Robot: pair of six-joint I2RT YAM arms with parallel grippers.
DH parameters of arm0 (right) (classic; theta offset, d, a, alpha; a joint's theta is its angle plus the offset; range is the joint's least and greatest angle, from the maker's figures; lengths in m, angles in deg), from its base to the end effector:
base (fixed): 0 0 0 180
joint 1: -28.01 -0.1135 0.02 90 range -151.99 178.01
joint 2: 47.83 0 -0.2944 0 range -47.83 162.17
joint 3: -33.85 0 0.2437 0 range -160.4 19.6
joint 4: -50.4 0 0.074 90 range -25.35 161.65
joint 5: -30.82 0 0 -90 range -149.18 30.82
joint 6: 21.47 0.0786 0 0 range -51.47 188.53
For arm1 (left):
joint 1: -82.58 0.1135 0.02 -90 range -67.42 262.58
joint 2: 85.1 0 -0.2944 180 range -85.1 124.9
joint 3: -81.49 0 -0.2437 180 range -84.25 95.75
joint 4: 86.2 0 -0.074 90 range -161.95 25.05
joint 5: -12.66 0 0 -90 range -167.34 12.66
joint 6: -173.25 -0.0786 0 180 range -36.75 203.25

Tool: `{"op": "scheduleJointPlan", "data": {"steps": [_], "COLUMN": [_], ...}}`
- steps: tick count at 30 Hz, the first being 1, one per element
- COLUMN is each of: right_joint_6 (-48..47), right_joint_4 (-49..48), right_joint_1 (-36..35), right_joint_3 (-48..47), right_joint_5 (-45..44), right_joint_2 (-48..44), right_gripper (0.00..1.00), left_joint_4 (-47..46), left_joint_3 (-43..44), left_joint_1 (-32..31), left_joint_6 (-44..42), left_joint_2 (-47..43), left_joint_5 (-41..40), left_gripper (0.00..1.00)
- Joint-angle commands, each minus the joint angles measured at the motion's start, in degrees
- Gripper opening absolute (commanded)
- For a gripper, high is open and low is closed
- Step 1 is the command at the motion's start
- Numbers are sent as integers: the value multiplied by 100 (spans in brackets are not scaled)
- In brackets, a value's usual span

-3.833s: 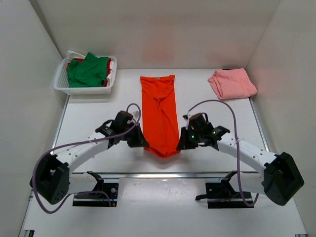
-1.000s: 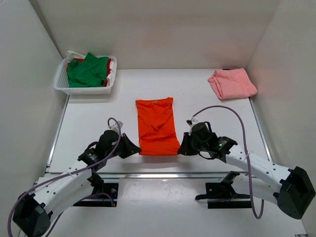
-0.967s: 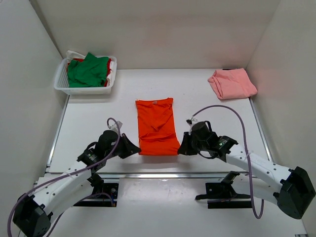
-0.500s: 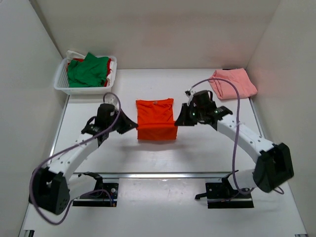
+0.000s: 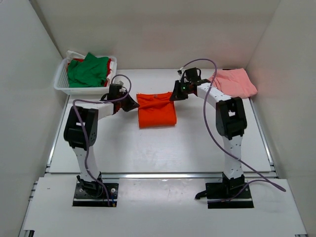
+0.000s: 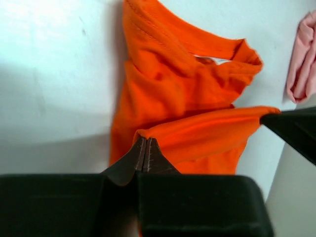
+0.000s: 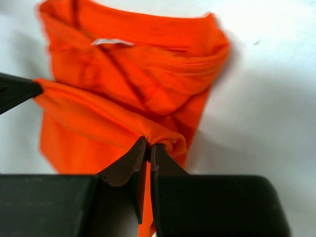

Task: Fold and stack the t-shirts
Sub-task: Fold the long partially folded tshirt into a neat square

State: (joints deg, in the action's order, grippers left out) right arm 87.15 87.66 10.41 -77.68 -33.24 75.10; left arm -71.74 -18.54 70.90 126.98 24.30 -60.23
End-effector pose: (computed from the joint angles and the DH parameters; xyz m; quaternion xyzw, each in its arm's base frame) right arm 0.4800 0.1883 0.2038 -0.0711 0.9124 0.3065 0.2617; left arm 0.4238 -0.1112 0.1681 -0.1952 0.8906 -0.3012 0.2792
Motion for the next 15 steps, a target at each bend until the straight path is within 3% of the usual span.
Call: {"op": "scheduleJointPlan", "data": {"steps": [1,2,5,8,10,15], "right_joint_6": [-314,-245,-52,282,415,284], "right_joint_4": [2,2,-522,-1505,-1973,-1975], "right_joint_1": [275,336,503,617,653,591], "right_joint_3": [-1071,-1353,-1287,-384,84,498], "right_joint_5": [-386,-466,-485,-388,-282,-283], "right_joint_2": [747,845,882,373,-22,-226], "right_gripper": [1,3,32,46,49,71], "left_joint_4": [-1116,-1554,-2557,-2965,-2913,-2816], "left_joint_3": [284,293,-84,-611,-858,-806], "left_joint_1": [219,280,394,359,263,149], "left_joint_6": [363,443,935,893,726,716], "left_joint_2": [290,405,223,-375,-709,-658], "left_joint_5": [-313,-348,-374,-680,-717,186], "left_gripper": [16,26,40,44,45,45]}}
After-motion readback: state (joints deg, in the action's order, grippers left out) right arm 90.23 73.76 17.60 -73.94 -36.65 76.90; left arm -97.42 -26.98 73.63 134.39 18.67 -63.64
